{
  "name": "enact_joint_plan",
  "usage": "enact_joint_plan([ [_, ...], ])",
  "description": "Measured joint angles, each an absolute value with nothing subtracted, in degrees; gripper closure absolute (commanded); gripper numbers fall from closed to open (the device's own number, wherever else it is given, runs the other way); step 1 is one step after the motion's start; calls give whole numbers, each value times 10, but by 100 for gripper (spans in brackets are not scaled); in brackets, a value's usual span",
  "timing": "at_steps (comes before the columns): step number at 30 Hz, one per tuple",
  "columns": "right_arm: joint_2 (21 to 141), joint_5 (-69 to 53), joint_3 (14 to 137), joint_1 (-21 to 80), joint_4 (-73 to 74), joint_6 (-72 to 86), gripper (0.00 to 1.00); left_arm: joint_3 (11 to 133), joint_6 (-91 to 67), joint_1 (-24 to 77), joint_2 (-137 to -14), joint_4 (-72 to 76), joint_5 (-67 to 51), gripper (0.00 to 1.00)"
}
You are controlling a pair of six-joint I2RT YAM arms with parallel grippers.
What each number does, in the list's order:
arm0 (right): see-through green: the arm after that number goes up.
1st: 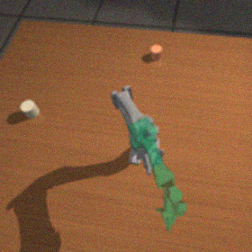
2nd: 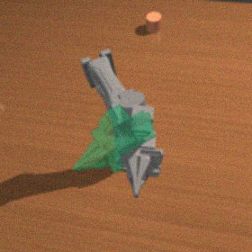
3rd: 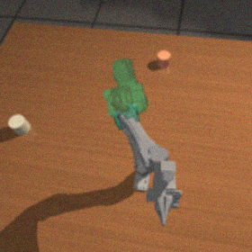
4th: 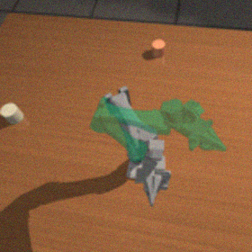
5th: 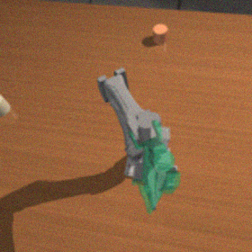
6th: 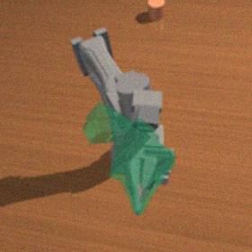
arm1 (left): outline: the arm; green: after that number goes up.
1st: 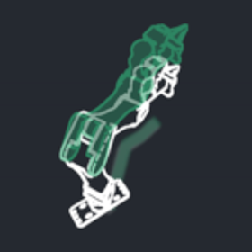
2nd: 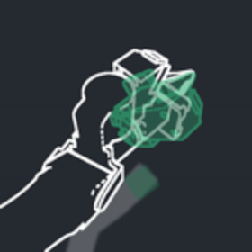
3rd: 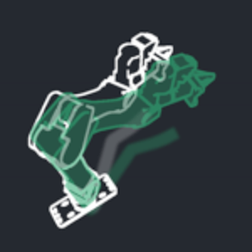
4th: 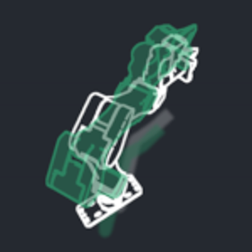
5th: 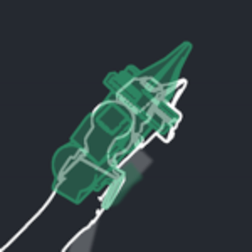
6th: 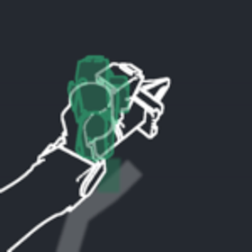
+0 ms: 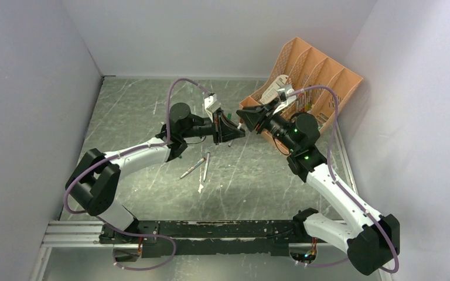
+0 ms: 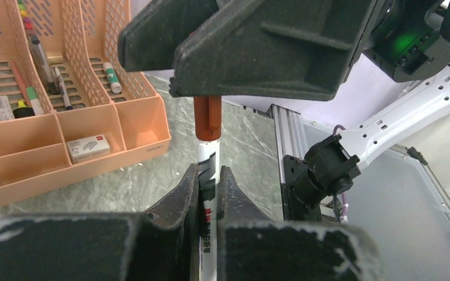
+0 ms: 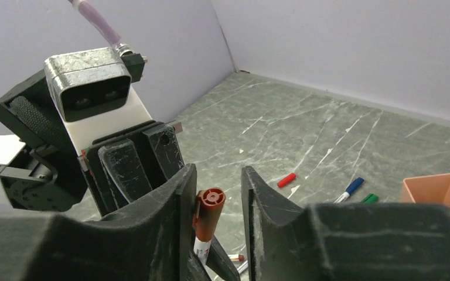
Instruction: Insert the pens into the pen caps
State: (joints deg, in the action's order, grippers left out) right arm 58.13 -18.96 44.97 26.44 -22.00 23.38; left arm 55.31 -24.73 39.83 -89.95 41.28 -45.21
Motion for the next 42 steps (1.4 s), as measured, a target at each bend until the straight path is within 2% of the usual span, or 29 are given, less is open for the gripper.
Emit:
enact_joint_plan([
  [3, 581, -196, 444, 265, -228, 237, 100, 555, -254, 398, -901, 411, -450, 93],
  [18, 580, -192, 410, 257, -292, 256, 100, 588, -289, 398, -921, 392, -450, 93],
  [27, 567, -186, 351, 248, -377, 283, 100, 621, -336, 391, -956, 397, -515, 93],
  [34, 567, -191, 324, 248, -413, 301, 100, 627, -395, 373, -992, 475, -592, 93],
  [42, 566, -200, 306, 247, -470, 324, 99, 659, -407, 367, -1007, 499, -649, 93],
])
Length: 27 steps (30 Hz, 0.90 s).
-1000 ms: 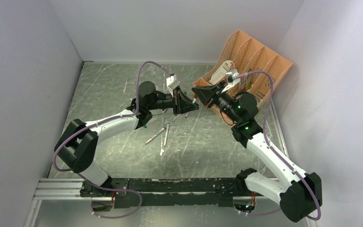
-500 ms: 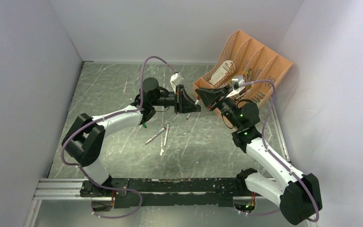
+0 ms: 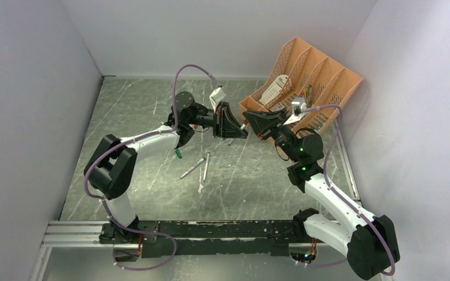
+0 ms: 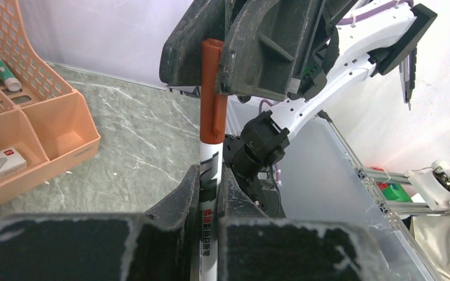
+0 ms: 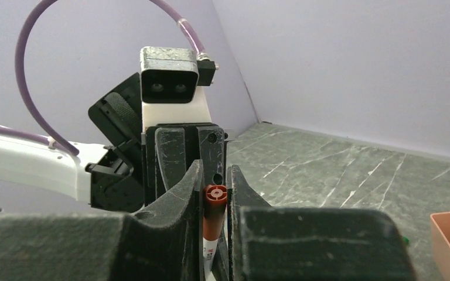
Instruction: Insert the pens into the pen caps
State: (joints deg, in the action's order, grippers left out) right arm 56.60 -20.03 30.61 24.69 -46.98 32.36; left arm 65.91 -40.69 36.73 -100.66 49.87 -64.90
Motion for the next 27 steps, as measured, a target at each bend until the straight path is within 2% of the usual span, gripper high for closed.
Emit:
enact_joint_plan([
  [2, 556, -200, 308, 247, -467, 327, 93, 662, -405, 366, -1008, 499, -657, 93],
  [6, 524, -190, 338, 249, -379, 331, 62, 656, -386, 366, -1006, 502, -645, 93],
  [10, 455, -162, 354, 258, -250, 321, 51, 611, -375, 341, -994, 536, -555, 93],
  [17, 411, -108, 375, 262, -165, 296, 49, 577, -350, 284, -1076, 527, -455, 93],
  [22, 422, -110, 331, 262, -153, 308, 49, 654, -295, 288, -1157, 361, -343, 93],
  [27, 434, -114, 298, 262, -134, 315, 49, 747, -238, 294, -1181, 194, -191, 93],
])
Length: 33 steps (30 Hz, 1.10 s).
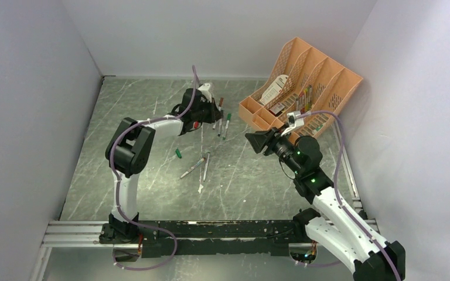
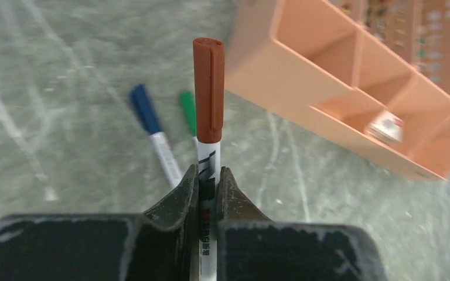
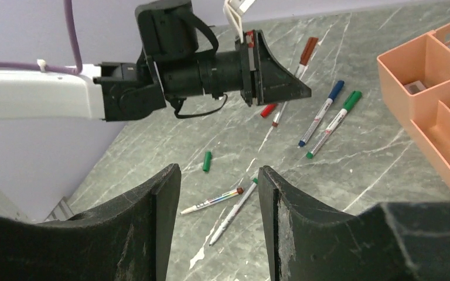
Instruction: Insert the pens into the pen caps
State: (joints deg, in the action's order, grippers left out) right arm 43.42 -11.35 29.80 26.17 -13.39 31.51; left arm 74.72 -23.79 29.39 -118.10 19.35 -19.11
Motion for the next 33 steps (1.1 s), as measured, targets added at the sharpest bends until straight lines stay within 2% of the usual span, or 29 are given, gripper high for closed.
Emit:
enact_joint_plan([
  [7, 445, -116, 299, 262, -124, 307, 49, 815, -196, 302, -1194, 52, -25, 93],
  [15, 465, -123, 299, 262, -125, 307, 49, 854, -190, 341, -1240, -45, 77, 92],
  [20, 465, -123, 299, 262, -125, 306, 49, 888, -191, 350, -1256, -80, 97, 85],
  [23, 464, -122, 299, 262, -123, 306, 49, 902, -193, 350, -1265, -89, 99, 75],
  [33, 466, -122, 299, 262, -122, 306, 49, 912, -217, 349, -1272, -96, 91, 55],
])
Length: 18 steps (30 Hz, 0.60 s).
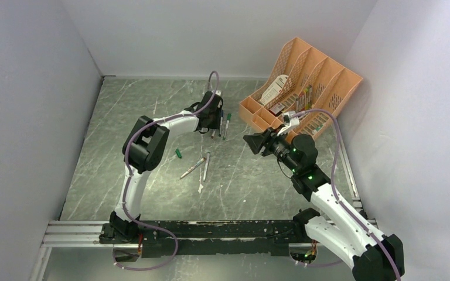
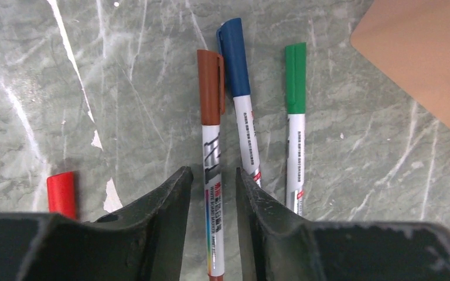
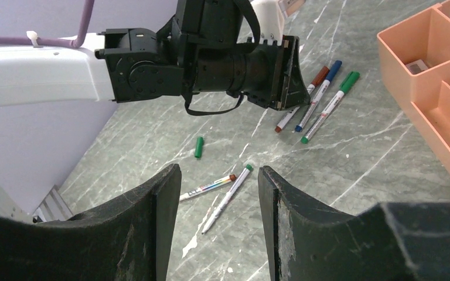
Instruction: Insert the pens into the pen caps
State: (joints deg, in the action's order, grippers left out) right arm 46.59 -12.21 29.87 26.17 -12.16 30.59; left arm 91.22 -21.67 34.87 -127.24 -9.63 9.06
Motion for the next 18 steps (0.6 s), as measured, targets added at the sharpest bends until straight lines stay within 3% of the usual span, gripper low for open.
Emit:
enact_joint_plan([
  [8, 488, -127, 298, 262, -131, 306, 49, 857, -230, 337, -1225, -93, 51, 55],
  [11, 506, -132, 298, 262, -141, 306, 57, 830, -225, 330, -1179, -95, 56, 56],
  [18, 677, -102, 372, 298, -78, 284, 56, 776, -200, 316, -1057, -91, 111, 54],
])
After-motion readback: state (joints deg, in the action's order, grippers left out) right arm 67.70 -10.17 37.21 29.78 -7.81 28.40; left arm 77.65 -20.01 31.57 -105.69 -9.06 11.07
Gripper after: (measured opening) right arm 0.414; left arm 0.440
